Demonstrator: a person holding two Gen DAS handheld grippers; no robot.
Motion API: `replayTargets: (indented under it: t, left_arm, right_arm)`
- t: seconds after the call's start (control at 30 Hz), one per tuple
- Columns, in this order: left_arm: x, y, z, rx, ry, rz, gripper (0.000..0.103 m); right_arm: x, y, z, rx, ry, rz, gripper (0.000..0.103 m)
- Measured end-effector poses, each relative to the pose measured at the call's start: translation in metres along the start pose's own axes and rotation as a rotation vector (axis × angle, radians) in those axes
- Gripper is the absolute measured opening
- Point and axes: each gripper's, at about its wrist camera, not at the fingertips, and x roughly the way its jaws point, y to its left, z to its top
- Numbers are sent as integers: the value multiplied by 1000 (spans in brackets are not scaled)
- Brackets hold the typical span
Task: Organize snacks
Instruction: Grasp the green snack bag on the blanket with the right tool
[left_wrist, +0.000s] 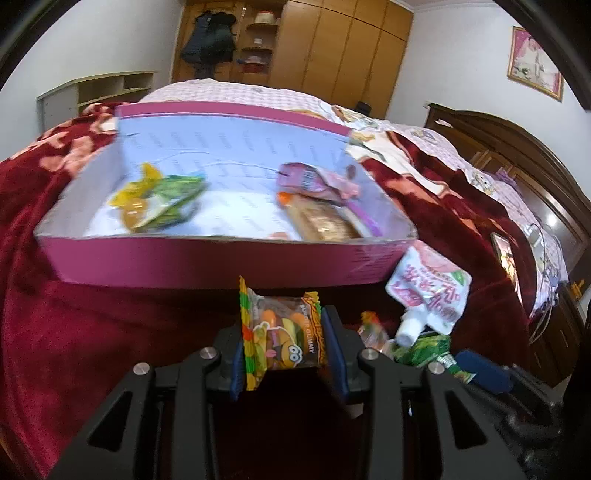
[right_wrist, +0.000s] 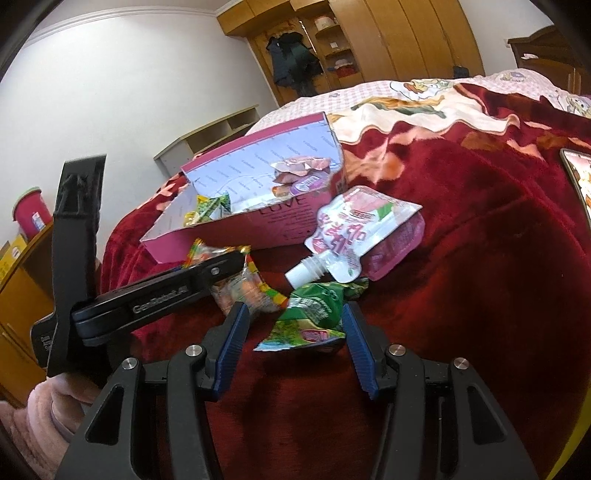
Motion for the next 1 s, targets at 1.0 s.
replayTargets:
  t: [1.0]
  left_arm:
    - [-22, 41, -31, 25, -62, 68, 38]
  right_arm:
    - [31, -1, -14, 26, -5, -161, 55]
